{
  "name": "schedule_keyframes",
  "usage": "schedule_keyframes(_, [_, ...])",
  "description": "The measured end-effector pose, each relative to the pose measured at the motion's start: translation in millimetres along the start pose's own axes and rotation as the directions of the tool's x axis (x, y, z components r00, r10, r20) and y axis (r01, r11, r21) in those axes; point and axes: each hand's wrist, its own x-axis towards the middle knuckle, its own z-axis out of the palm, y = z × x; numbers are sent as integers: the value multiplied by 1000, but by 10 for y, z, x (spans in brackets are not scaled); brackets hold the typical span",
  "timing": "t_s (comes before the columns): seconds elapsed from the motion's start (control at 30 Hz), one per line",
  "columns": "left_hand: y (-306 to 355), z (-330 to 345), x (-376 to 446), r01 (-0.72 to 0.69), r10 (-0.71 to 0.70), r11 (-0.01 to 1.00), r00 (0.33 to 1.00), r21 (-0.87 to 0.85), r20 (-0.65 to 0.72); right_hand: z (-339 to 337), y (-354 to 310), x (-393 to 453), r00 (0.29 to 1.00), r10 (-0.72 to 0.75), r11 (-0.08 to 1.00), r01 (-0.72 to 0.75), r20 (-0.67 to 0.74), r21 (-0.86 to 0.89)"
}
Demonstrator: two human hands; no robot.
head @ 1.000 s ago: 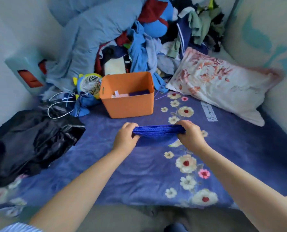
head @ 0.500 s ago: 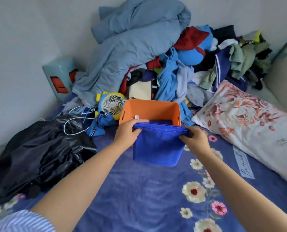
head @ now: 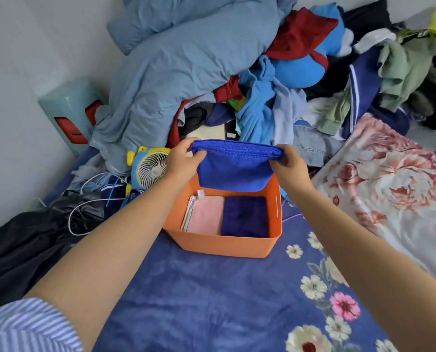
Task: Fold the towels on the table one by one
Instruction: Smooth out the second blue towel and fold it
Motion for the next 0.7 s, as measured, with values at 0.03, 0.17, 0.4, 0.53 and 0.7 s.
schedule_keyframes(0.03, [-84, 83, 98, 20, -19, 999, 999, -33, 31, 45, 89, 81, 1000, 13, 1000, -13, 14, 12])
schedule_keyframes(0.17, [-602, 505, 343, 91, -88, 996, 990, -21, 109, 232, 585, 359, 992, 93, 995, -90, 86, -36])
schedule_keyframes(0.4, [-1690, 1228, 456, 353, -441, 878, 859, 322, 260, 744, 1576, 673, 887, 424, 840, -310, 183, -446])
schedule_keyframes(0.53, [-2170, 1555, 581, 426, -566, 802, 767, 419, 303, 1016, 1997, 856, 833, 529, 745, -361, 165, -561])
schedule_keyframes(0.7, [-2552, 1993, 889, 478, -631, 752, 722, 454, 285, 1277, 2411, 1082, 808, 588, 673, -456, 47, -583])
